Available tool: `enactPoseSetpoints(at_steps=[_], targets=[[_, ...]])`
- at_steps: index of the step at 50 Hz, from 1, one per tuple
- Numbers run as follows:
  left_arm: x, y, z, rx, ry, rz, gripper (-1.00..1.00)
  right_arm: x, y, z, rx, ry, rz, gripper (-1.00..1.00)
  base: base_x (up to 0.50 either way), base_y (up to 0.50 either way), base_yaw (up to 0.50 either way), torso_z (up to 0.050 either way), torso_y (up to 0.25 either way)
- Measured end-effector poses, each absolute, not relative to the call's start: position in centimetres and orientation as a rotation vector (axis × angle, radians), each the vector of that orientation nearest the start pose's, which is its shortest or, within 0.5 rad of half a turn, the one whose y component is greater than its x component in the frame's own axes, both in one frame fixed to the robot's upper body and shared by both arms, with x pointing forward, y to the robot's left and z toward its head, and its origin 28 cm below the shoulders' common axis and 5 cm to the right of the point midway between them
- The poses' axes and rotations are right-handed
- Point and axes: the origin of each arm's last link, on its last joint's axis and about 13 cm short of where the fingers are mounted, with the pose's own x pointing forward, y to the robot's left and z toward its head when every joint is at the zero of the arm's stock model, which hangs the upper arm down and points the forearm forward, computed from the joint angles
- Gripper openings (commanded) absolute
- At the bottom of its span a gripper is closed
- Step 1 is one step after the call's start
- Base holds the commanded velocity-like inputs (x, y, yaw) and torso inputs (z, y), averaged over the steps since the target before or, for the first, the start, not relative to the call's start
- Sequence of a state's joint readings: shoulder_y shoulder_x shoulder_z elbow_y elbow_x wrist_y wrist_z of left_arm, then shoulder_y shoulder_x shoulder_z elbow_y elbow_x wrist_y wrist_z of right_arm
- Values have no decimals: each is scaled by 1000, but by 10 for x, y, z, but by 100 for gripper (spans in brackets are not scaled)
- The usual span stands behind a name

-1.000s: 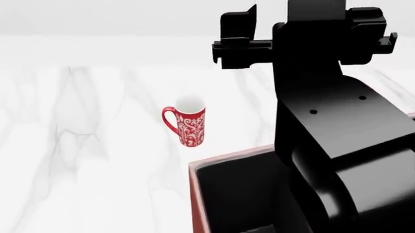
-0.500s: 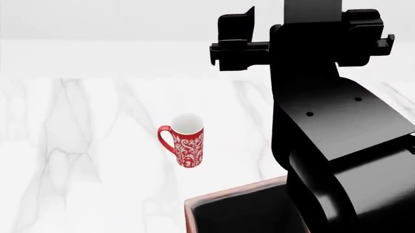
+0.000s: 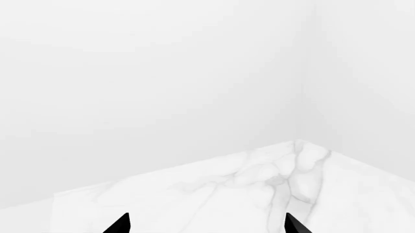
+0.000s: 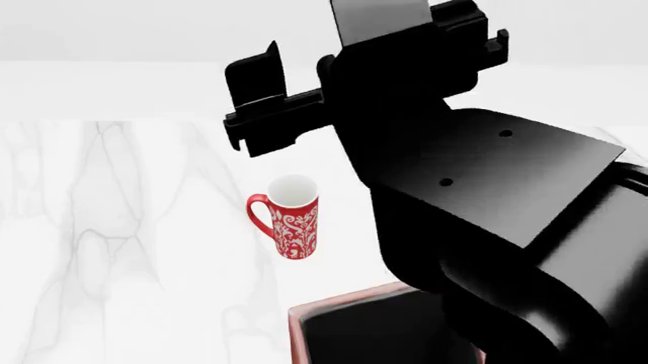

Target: Pick up the book and place it in the right compartment of the caddy.

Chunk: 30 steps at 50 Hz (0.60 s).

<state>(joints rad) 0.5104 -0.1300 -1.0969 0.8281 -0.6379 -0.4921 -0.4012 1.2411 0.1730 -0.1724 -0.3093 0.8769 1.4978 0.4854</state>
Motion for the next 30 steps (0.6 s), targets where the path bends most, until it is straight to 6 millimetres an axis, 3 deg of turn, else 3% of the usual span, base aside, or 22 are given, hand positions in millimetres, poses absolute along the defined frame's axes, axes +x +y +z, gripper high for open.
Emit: enactPoseSetpoints(at_steps=[10,19,30], targets=[[37,360,135,-2,-103,1045,100,250,-47,317,-319,26,698,100,0,0,0,0,0],[36,361,135,-4,-104,1050,100,215,-38,293,-546,47,1069,100,0,0,0,0,0],[35,361,133,-6,-102,1051,100,188,-37,266,-737,90,1307,100,0,0,0,0,0]])
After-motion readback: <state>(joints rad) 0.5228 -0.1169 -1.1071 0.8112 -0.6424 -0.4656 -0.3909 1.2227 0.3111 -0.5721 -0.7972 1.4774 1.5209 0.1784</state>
